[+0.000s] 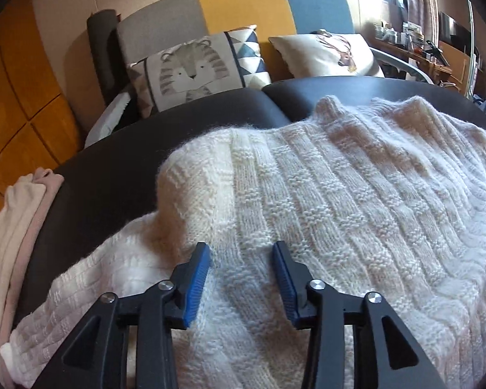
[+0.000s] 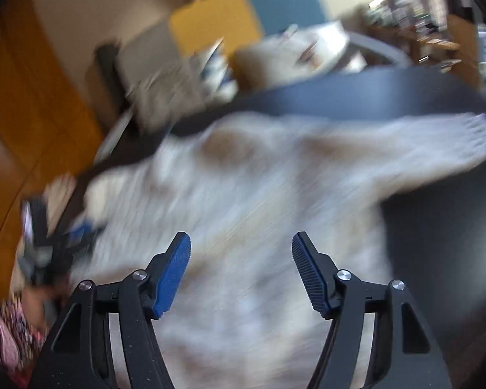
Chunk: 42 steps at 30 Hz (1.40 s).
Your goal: Fold clothes
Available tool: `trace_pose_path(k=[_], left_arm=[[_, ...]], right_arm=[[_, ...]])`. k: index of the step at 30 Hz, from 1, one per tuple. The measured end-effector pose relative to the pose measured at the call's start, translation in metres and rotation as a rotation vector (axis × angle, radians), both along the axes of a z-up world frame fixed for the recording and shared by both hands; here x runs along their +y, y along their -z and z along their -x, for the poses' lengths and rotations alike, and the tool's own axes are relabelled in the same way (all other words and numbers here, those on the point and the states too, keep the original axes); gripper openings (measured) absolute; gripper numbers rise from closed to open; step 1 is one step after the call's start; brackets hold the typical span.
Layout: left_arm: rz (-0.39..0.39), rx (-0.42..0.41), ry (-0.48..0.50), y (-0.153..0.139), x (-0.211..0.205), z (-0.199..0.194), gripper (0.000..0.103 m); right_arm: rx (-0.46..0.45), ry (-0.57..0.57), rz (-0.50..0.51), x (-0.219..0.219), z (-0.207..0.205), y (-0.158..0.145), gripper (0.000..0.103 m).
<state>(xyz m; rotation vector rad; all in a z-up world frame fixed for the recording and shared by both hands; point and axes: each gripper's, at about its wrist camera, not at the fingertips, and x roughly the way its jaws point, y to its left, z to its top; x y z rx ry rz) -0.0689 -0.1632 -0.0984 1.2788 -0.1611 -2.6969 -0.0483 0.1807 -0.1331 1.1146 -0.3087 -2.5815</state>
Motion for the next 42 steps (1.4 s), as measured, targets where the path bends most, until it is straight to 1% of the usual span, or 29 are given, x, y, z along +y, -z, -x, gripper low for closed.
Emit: trace_pose_path(k=[1,2,4,5,6,7,8,11,15,18,21,23,26,30,35,39,42], left_arm=[[-0.008,0.005,0.001,-0.001,-0.004,-0.003,0.044],[-0.017,0.010,0.000,-0.001,-0.005,-0.004,0.044],[-0.037,0.015,-0.001,-0.001,-0.008,-0.005,0.044],[-0.047,0.017,-0.001,-0.001,-0.010,-0.006,0.044],[-0.054,0.019,-0.001,-0.001,-0.011,-0.006,0.044],[-0.058,0.020,-0.002,-0.001,-0.011,-0.006,0.044],[-0.060,0.021,-0.002,-0.001,-0.011,-0.006,0.044],[-0.048,0.026,-0.003,0.000,-0.009,-0.007,0.045],[-0.042,0.026,-0.004,0.000,-0.008,-0.008,0.045],[-0.047,0.028,-0.006,0.000,-0.009,-0.008,0.045],[-0.044,0.030,-0.007,0.001,-0.009,-0.008,0.045],[-0.040,0.031,-0.007,0.001,-0.008,-0.008,0.045],[-0.044,0.033,-0.008,0.000,-0.009,-0.008,0.045],[-0.065,0.033,-0.008,0.000,-0.012,-0.008,0.045],[-0.064,0.032,-0.010,0.000,-0.012,-0.008,0.045],[-0.064,0.033,-0.011,0.000,-0.012,-0.008,0.046],[-0.064,0.034,-0.012,0.000,-0.012,-0.008,0.046]], right_arm=[[0.027,0.051,-0.013,0.022,0.009,-0.011,0.069],[0.043,0.104,-0.046,0.044,0.021,-0.020,0.069],[0.046,0.204,-0.146,0.087,0.050,-0.029,0.067],[0.029,0.245,-0.184,0.104,0.064,-0.030,0.063],[-0.002,0.270,-0.198,0.118,0.080,-0.025,0.049],[-0.032,0.296,-0.211,0.132,0.096,-0.021,0.041],[-0.063,0.320,-0.221,0.146,0.111,-0.016,0.040],[-0.143,0.346,-0.188,0.164,0.140,0.002,0.040],[-0.210,0.321,-0.255,0.166,0.169,0.028,0.039],[-0.260,0.289,-0.276,0.167,0.172,0.041,0.040],[-0.278,0.318,-0.262,0.173,0.154,0.042,0.040],[-0.270,0.323,-0.268,0.175,0.137,0.043,0.040],[-0.254,0.331,-0.282,0.180,0.126,0.041,0.039],[-0.254,0.376,-0.312,0.187,0.136,0.042,0.039],[-0.240,0.424,-0.364,0.190,0.153,0.042,0.039],[-0.214,0.450,-0.407,0.191,0.158,0.041,0.039],[-0.214,0.454,-0.419,0.191,0.161,0.039,0.040]])
